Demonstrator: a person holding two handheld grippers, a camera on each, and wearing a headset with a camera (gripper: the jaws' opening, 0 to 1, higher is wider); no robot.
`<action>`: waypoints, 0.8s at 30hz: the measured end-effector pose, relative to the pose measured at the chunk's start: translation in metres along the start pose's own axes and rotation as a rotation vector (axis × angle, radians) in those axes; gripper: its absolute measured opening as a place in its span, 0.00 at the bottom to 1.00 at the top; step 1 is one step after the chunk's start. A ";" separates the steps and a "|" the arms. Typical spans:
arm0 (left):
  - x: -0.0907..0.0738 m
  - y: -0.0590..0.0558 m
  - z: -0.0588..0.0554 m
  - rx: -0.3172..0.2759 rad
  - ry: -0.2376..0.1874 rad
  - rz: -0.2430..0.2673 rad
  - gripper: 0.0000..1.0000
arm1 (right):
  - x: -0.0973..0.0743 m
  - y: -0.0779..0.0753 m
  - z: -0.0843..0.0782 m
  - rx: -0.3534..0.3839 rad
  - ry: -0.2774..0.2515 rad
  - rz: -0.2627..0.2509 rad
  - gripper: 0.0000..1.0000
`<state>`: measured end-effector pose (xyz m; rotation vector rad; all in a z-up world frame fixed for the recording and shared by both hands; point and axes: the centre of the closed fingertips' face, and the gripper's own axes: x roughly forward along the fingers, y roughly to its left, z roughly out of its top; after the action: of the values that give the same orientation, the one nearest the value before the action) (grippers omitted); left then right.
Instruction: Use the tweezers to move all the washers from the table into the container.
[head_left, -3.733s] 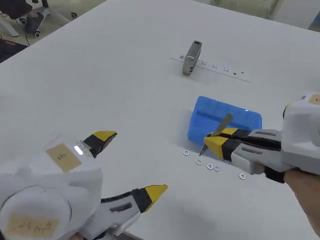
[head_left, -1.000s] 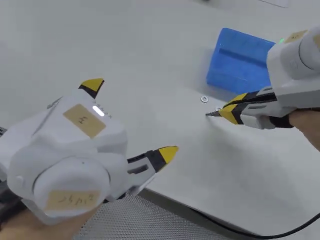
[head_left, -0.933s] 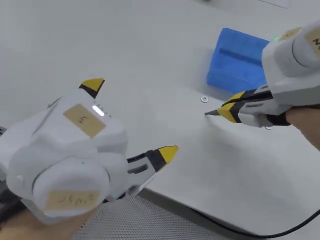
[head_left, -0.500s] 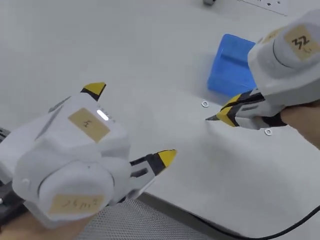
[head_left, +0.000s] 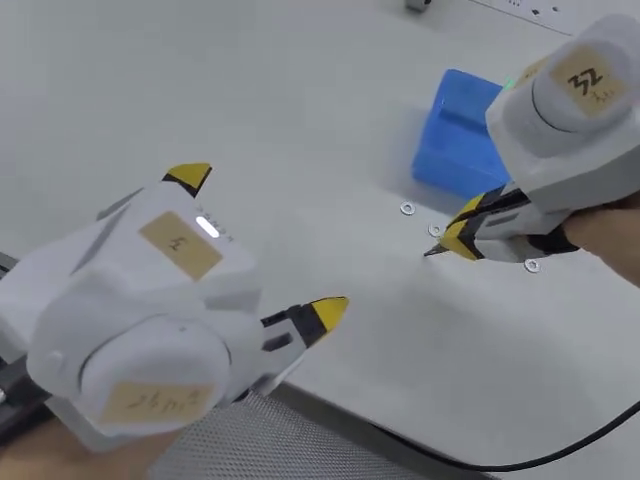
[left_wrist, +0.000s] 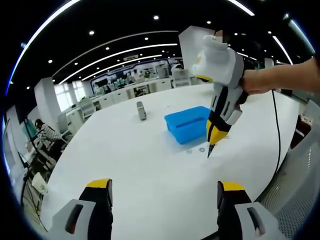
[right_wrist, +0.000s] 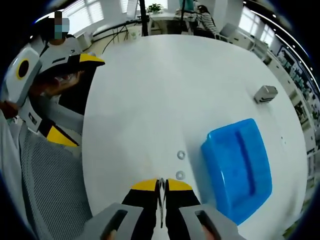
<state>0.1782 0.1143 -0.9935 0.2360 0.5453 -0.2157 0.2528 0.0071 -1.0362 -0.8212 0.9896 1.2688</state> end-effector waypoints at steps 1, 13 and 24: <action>0.000 0.000 0.000 0.000 0.000 0.001 0.88 | 0.001 0.000 0.003 0.008 -0.012 0.004 0.00; 0.000 0.000 0.000 0.003 0.004 0.001 0.86 | 0.000 -0.006 0.015 0.035 -0.323 -0.051 0.01; 0.000 0.000 -0.002 0.008 0.011 0.004 0.85 | -0.003 -0.015 0.018 0.221 -0.532 -0.094 0.01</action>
<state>0.1778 0.1146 -0.9950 0.2459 0.5551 -0.2132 0.2704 0.0208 -1.0275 -0.3245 0.6359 1.1852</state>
